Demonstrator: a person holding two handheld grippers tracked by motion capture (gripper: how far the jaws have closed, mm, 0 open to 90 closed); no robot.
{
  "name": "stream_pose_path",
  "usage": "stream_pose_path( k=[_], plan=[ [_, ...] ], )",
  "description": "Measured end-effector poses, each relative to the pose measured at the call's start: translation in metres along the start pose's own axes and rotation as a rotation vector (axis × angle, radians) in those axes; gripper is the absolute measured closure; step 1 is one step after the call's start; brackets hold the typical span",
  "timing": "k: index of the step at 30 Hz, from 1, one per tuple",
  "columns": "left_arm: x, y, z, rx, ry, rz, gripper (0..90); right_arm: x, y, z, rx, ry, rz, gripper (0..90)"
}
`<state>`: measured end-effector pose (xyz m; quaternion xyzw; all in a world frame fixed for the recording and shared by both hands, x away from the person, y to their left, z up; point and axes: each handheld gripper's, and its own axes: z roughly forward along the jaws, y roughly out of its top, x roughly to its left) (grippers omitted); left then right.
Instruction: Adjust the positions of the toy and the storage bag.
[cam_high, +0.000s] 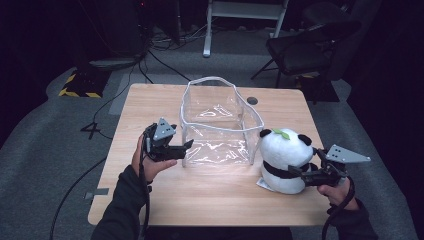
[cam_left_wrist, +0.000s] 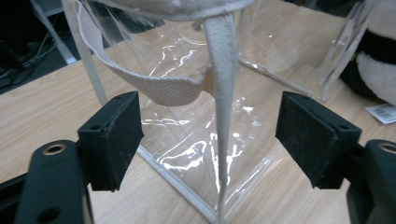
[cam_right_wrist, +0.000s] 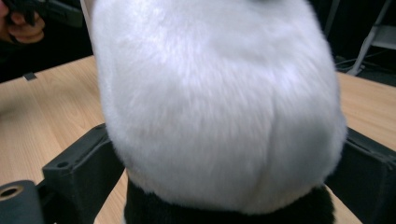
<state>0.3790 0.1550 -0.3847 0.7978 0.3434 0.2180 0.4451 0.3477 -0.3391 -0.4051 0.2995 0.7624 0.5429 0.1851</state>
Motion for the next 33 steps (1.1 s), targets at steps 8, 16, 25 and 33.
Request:
stream_pose_path(
  k=[8,16,25,33],
  plan=[
    [-0.01,-0.011,-0.008,0.037,0.009,0.027,18.4,0.004,-0.004,0.005,0.107,0.025,-0.061,2.5],
    [-0.02,-0.043,-0.016,0.103,-0.016,0.043,15.9,0.003,-0.016,0.006,0.124,0.027,-0.041,8.5],
    [-0.024,-0.103,-0.014,0.223,0.018,0.043,16.3,0.002,-0.018,0.004,0.103,0.028,-0.074,30.5],
    [-0.021,-0.129,-0.012,0.286,-0.023,-0.031,16.1,-0.002,-0.024,-0.004,0.053,0.029,-0.052,37.3]
  ],
)
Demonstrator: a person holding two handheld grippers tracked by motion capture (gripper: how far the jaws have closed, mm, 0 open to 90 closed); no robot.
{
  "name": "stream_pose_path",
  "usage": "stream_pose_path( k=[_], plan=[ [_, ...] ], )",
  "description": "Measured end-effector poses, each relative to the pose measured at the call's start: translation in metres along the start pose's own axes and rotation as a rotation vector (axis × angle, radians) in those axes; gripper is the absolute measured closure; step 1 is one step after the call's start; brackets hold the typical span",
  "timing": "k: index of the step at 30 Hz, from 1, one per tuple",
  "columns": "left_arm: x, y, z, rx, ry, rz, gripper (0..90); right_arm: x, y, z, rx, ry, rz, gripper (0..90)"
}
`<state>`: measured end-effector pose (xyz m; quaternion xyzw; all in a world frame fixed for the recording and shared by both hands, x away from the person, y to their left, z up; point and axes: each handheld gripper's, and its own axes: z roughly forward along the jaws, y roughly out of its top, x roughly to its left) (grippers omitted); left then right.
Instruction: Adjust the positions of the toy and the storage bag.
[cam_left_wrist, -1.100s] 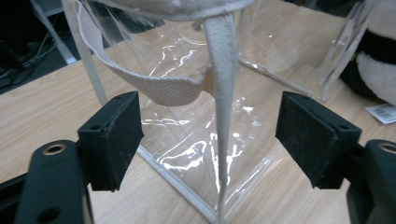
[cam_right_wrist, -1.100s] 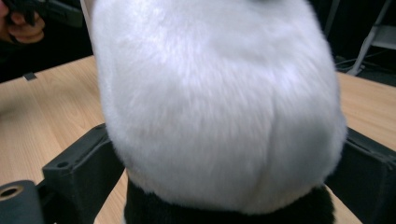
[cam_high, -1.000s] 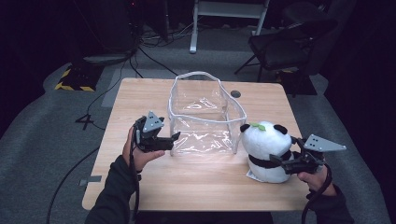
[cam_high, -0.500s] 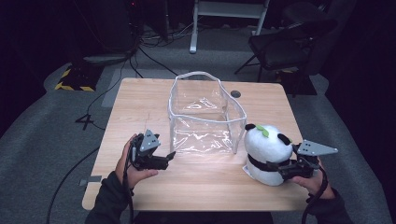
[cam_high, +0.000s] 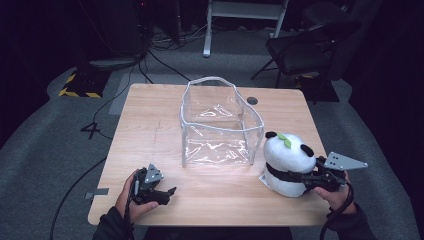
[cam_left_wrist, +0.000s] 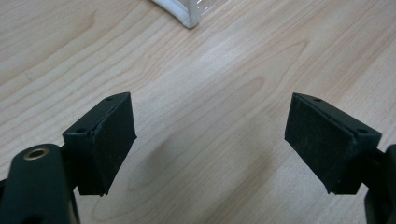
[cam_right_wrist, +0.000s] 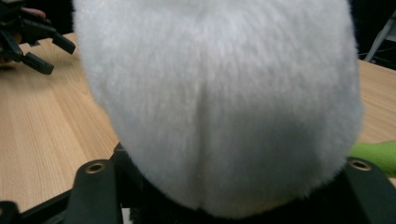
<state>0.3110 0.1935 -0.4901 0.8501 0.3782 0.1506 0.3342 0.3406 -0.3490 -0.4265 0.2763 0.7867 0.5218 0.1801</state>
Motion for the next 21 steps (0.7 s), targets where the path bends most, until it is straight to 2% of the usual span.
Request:
stream_pose_path(
  k=[3,4,6,10,14,21],
  plan=[
    [0.002,-0.002,0.002,0.019,0.009,-0.011,16.1,-0.003,-0.001,-0.003,-0.03,0.001,0.02,37.9],
    [0.001,-0.002,0.003,0.029,0.03,-0.002,16.2,-0.004,-0.001,-0.004,-0.035,0.005,0.028,37.9],
    [0.001,-0.002,0.004,0.033,0.034,0.007,16.2,-0.005,-0.001,-0.006,-0.044,0.014,0.031,37.9],
    [0.005,-0.005,0.008,0.038,0.029,0.0,15.8,-0.005,0.002,-0.008,-0.056,0.001,0.025,37.9],
    [0.012,-0.009,0.008,0.027,-0.002,-0.036,15.5,-0.006,0.004,-0.012,-0.074,-0.009,0.034,37.7],
    [0.016,-0.012,0.009,0.001,0.002,-0.032,13.9,-0.009,0.012,-0.024,-0.123,-0.054,0.033,37.5]
  ],
)
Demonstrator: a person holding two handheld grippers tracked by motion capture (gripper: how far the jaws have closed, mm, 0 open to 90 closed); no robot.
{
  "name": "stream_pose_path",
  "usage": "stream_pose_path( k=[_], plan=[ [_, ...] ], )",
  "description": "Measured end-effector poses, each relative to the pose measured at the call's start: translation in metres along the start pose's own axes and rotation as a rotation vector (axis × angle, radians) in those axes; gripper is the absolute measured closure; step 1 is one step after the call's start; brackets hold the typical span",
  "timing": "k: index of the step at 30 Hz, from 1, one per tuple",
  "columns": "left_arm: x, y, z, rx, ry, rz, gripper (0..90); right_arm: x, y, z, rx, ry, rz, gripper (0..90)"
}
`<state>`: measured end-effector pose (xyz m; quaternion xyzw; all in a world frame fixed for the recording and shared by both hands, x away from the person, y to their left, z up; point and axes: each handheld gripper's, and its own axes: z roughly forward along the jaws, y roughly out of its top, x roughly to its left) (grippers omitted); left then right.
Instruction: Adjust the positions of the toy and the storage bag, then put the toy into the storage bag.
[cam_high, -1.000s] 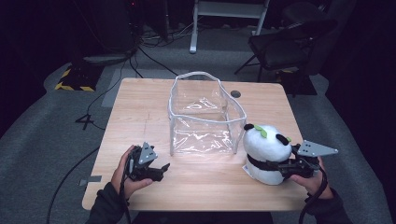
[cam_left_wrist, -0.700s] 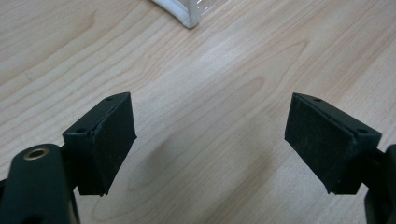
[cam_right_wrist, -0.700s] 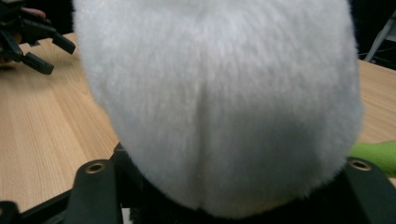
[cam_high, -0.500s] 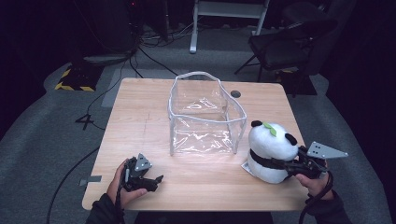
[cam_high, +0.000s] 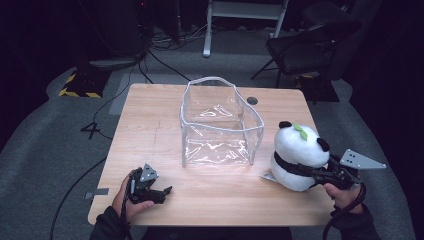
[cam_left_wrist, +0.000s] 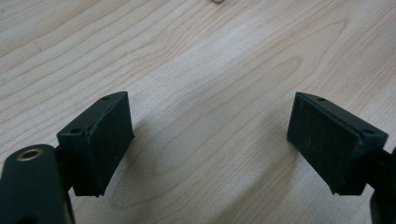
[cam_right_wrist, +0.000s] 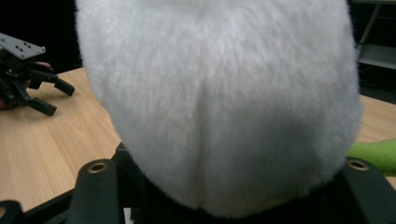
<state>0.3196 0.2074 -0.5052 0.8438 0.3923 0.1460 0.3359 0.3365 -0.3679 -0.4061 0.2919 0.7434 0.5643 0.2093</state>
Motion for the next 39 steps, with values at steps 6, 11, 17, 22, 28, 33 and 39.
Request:
stream_pose_path(
  k=[6,11,17,22,28,33,39],
  plan=[
    [0.0,0.0,0.0,0.0,-0.002,-0.004,13.3,-0.004,0.013,-0.009,-0.049,-0.029,0.007,37.4],
    [0.0,0.0,0.0,0.0,-0.002,-0.004,13.3,-0.005,0.024,-0.012,-0.071,-0.047,-0.005,37.4],
    [0.0,0.0,0.0,0.0,0.0,0.0,13.3,-0.008,0.051,-0.016,-0.107,-0.066,-0.033,37.4],
    [0.0,0.0,0.0,0.0,-0.001,-0.003,13.3,-0.007,0.064,-0.018,-0.131,-0.069,-0.04,37.4],
    [-0.001,0.0,0.0,0.001,0.0,-0.005,13.3,-0.006,0.074,-0.016,-0.149,-0.071,-0.044,37.5],
    [-0.001,0.0,0.0,0.0,0.001,-0.006,13.3,-0.004,0.081,-0.014,-0.154,-0.074,-0.055,37.5],
    [-0.001,0.0,0.0,0.0,0.003,-0.007,13.3,-0.002,0.103,-0.011,-0.171,-0.059,-0.086,37.4]
  ],
)
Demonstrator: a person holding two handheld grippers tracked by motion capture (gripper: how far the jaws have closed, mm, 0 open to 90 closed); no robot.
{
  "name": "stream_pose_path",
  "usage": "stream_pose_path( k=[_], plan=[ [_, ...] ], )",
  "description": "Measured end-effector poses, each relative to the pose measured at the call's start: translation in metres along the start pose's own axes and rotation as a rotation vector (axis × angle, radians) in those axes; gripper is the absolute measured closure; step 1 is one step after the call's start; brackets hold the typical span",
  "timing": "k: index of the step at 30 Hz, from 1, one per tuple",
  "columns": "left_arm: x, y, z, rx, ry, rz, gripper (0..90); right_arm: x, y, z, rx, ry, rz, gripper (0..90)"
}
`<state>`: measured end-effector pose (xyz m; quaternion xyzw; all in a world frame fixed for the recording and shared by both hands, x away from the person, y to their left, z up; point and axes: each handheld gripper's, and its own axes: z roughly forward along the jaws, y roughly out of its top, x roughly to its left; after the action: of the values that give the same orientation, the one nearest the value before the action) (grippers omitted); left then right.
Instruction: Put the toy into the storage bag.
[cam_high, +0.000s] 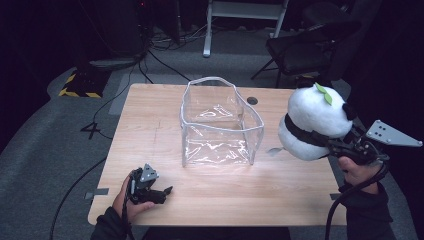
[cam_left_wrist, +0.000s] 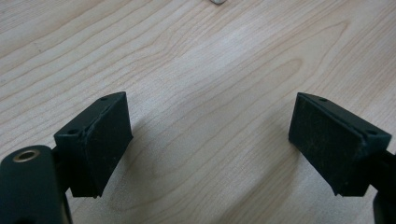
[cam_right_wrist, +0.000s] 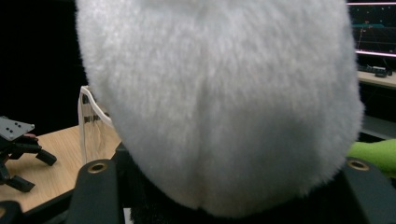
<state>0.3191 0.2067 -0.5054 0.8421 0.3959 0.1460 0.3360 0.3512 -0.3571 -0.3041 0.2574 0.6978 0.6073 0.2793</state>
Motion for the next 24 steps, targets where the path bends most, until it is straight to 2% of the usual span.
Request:
stream_pose_path(
  k=[3,9,18,24],
  plan=[
    [0.0,0.0,0.0,0.0,0.0,-0.001,13.3,0.0,0.01,0.005,0.005,0.006,-0.029,37.4],
    [0.0,0.0,0.0,0.001,0.003,-0.004,13.3,0.002,0.027,0.012,-0.022,0.021,-0.045,37.4],
    [0.0,0.0,0.0,0.0,0.003,-0.003,13.1,0.003,0.041,0.029,-0.04,0.047,-0.045,37.3],
    [0.0,0.0,0.001,-0.001,0.002,-0.002,13.0,0.013,0.059,0.046,-0.058,0.081,-0.063,37.3]
  ],
)
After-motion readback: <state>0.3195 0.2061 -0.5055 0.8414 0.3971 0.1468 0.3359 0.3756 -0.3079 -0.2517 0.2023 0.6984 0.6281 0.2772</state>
